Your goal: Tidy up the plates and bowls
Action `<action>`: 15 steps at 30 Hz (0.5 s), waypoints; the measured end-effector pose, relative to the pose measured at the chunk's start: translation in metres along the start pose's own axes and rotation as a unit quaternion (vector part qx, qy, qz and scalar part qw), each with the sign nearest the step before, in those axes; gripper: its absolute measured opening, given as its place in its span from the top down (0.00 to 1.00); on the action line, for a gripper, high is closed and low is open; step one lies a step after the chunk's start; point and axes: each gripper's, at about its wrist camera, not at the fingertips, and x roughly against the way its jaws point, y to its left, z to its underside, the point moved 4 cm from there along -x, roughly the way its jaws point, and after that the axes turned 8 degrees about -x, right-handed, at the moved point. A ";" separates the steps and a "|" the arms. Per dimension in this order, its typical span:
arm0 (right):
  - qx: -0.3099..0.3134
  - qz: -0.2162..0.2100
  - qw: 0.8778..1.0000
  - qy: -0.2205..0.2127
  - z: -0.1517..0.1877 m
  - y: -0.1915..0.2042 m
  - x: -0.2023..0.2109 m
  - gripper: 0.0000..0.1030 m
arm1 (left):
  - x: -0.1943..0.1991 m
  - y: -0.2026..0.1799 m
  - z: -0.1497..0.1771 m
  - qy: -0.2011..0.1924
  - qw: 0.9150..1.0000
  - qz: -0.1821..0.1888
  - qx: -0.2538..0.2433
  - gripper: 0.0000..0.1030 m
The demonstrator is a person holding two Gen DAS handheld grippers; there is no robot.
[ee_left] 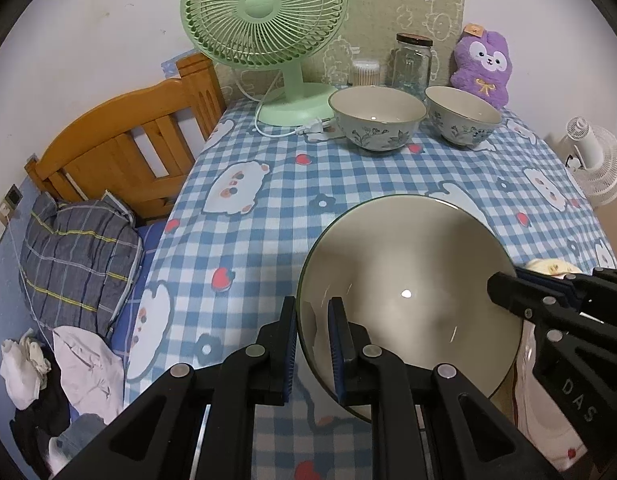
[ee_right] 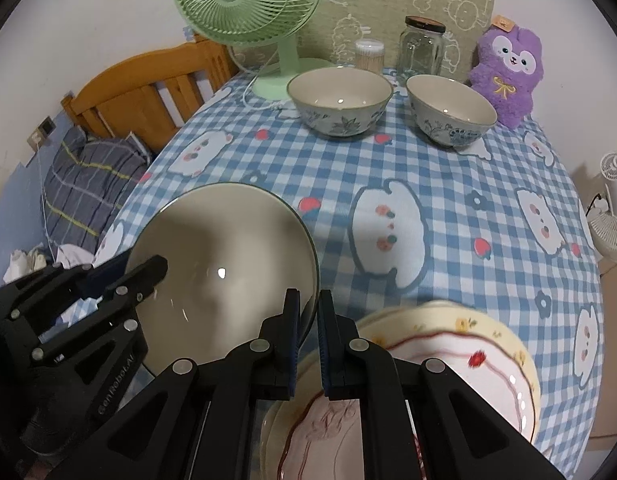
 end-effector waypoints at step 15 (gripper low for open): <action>0.013 -0.001 1.000 0.010 0.033 0.009 0.012 0.90 | 0.016 -0.001 0.035 0.007 1.000 0.016 -0.007 0.88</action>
